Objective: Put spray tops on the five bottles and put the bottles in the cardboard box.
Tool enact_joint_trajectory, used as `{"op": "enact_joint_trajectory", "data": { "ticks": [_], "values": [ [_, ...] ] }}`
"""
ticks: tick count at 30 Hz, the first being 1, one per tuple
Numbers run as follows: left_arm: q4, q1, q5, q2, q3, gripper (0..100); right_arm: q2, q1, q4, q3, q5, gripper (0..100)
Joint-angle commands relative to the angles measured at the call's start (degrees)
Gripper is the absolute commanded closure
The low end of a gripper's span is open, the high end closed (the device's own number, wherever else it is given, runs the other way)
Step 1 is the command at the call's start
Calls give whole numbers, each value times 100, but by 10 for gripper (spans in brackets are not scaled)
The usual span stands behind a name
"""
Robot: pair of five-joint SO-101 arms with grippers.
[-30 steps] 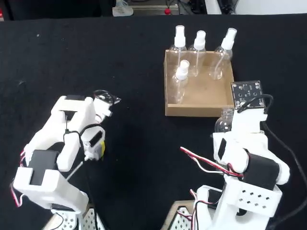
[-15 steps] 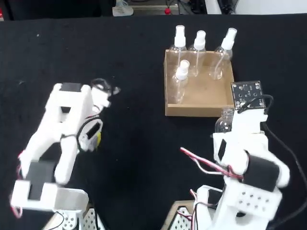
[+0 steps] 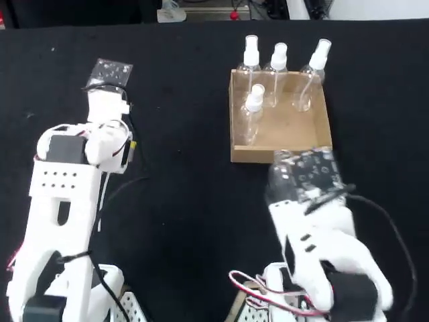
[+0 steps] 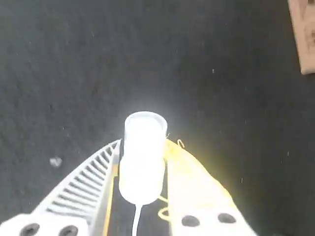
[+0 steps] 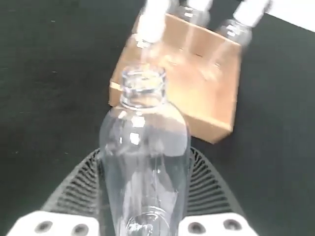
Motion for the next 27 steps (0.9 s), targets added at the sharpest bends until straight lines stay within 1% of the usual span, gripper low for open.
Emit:
{"op": "enact_joint_trajectory", "data": {
  "ticks": [1, 6, 9, 14, 15, 18, 21, 24, 27],
  "values": [
    [-387, -136, 167, -404, 198, 970, -31, -774, -712, 365, -44, 987],
    [-1081, -119, 580, -976, 998, 970, -22, -2207, -1336, 576, -53, 987],
    [-1758, -110, 1020, -1389, 1473, 970, 13, -2822, -1934, 1007, -53, 987],
    [-2769, -101, 1486, -2119, 2000, 970, -31, -2945, -3736, 2431, -123, 987],
    [-2936, -101, 1521, -2259, 2035, 970, -31, -2945, -4044, 2695, -281, 987],
    [-3437, -40, 1609, -2655, 2018, 970, -40, -2919, -4774, 3319, -1073, 987],
    [-3947, 277, 1855, -3033, 2018, 971, -40, -2919, -5284, 3688, -1486, 988],
    [-4334, 787, 2048, -3262, 2018, 971, -40, -2919, -5670, 3960, -1503, 988],
    [-4475, 1182, 2101, -3332, 2026, 971, -40, -2919, -5978, 4242, -1495, 988]
  ]
}}
